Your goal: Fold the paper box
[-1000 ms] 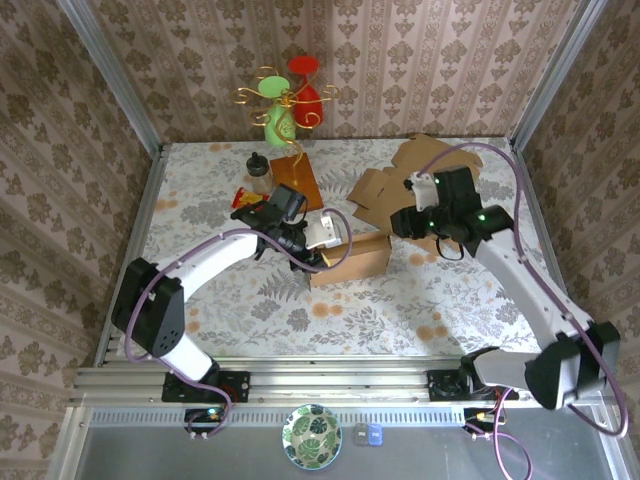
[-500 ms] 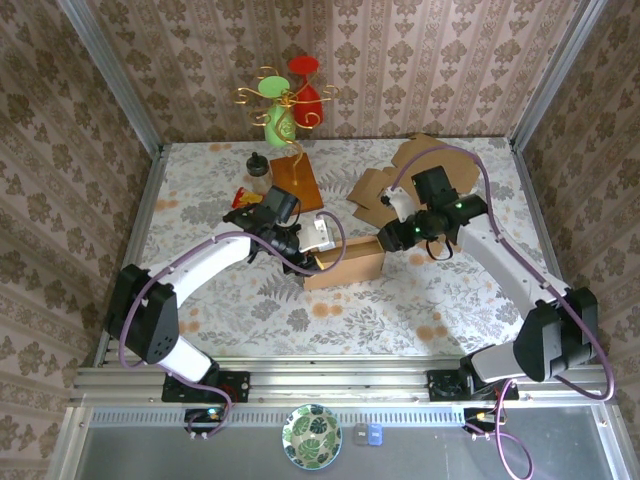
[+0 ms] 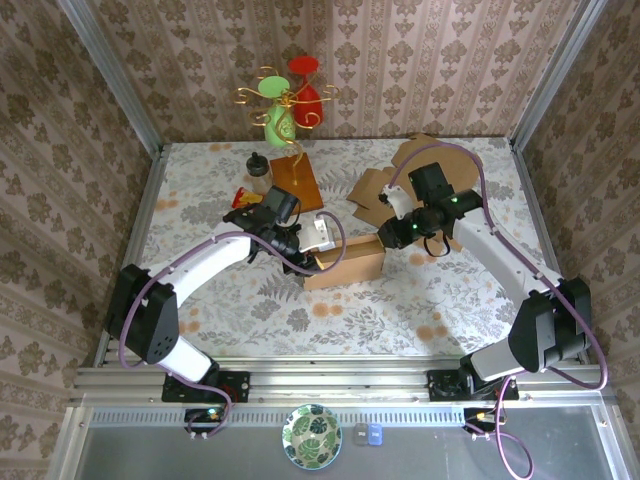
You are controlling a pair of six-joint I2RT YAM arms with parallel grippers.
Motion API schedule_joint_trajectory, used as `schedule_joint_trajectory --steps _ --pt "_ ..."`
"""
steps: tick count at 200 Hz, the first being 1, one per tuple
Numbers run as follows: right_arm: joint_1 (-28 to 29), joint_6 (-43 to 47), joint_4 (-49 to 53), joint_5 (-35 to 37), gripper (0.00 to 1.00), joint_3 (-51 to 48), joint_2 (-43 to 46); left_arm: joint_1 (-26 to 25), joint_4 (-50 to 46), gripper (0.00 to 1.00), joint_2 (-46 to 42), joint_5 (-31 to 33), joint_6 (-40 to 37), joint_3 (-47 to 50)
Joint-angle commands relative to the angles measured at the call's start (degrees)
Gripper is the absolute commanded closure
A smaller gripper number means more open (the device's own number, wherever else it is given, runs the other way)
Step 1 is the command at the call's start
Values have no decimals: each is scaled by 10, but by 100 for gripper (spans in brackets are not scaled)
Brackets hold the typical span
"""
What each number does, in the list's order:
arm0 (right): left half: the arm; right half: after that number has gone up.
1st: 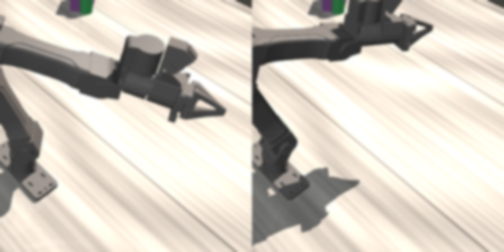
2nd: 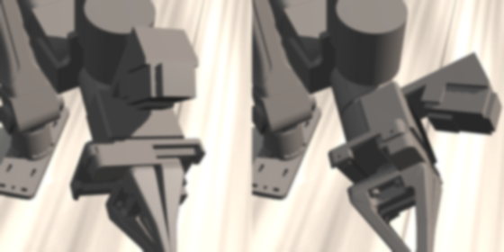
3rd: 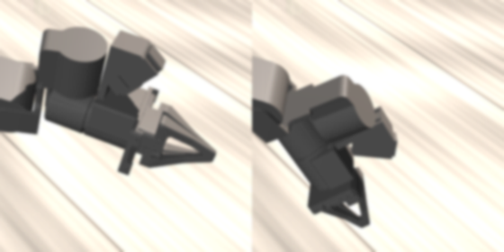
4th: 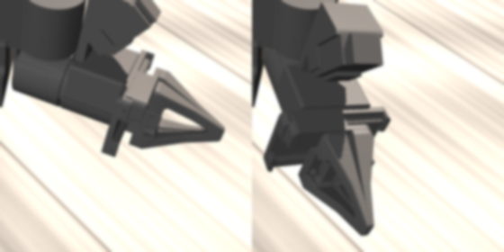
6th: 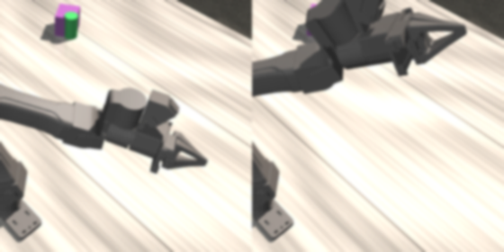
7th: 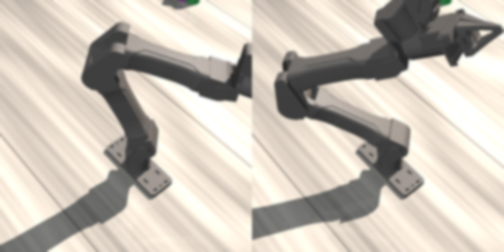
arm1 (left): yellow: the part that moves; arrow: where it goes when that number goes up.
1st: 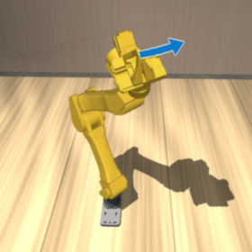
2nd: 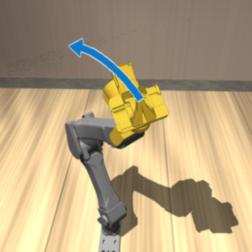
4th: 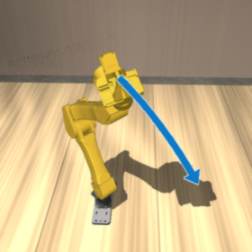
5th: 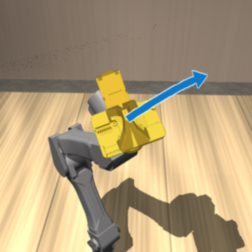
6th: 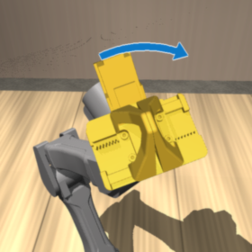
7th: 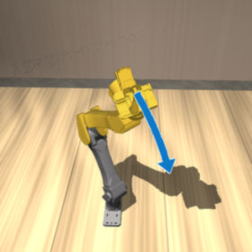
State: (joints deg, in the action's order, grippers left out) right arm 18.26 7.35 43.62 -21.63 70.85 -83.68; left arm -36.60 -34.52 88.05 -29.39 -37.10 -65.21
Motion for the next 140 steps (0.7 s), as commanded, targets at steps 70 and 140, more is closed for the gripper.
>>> schedule_joint_trajectory --steps 70,140 --pt "-2 -18 26 19 84 8 18 6 -12 60 2 -16 -4 -4" --pt "8 -37 24 48 89 0 25 6 -5 62 6 -22 16 -9"
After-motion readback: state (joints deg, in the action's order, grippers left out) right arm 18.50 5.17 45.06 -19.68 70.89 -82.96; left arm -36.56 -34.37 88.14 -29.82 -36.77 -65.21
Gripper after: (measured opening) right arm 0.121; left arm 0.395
